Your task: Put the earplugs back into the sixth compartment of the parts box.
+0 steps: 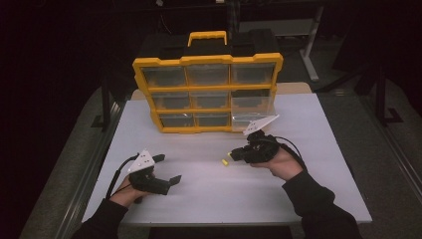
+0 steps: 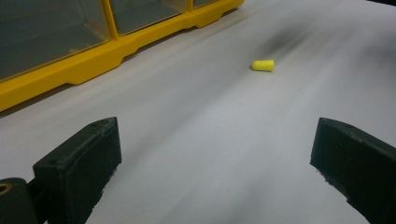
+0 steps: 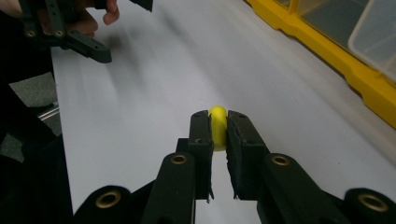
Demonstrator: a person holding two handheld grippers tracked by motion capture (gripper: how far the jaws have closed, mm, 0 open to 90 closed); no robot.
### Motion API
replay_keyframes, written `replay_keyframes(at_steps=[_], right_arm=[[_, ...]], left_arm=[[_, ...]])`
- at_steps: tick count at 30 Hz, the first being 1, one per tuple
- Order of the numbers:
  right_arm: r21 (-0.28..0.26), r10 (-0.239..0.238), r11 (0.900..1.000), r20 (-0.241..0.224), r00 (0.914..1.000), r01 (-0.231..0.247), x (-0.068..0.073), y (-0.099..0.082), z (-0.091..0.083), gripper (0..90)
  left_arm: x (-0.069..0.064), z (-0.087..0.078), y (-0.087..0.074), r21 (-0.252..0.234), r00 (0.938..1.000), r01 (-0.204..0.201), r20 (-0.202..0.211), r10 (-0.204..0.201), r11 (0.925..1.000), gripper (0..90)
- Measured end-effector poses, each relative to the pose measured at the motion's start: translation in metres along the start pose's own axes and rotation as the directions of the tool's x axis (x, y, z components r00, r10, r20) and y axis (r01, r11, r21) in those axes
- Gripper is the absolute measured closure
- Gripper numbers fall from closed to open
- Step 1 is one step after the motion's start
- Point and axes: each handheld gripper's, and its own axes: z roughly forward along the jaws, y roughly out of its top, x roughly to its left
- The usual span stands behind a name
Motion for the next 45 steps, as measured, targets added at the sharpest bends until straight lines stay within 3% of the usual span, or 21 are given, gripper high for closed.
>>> replay_keyframes(at_steps=[29,45], right_arm=[[-0.010,-0.015,0.9998,-0.029,0.9995,0.015,-0.003,0.044,-0.054,79.5],[-0.047,-0.017,0.9988,0.010,0.9998,0.017,-0.015,0.077,-0.084,79.5]], left_arm=[[0.000,0.000,-0.001,0.011,0.9999,-0.014,-0.004,0.014,0.9999,1.2],[0.000,0.001,-0.001,0.012,1.0000,-0.008,-0.005,0.008,0.9999,1.1]])
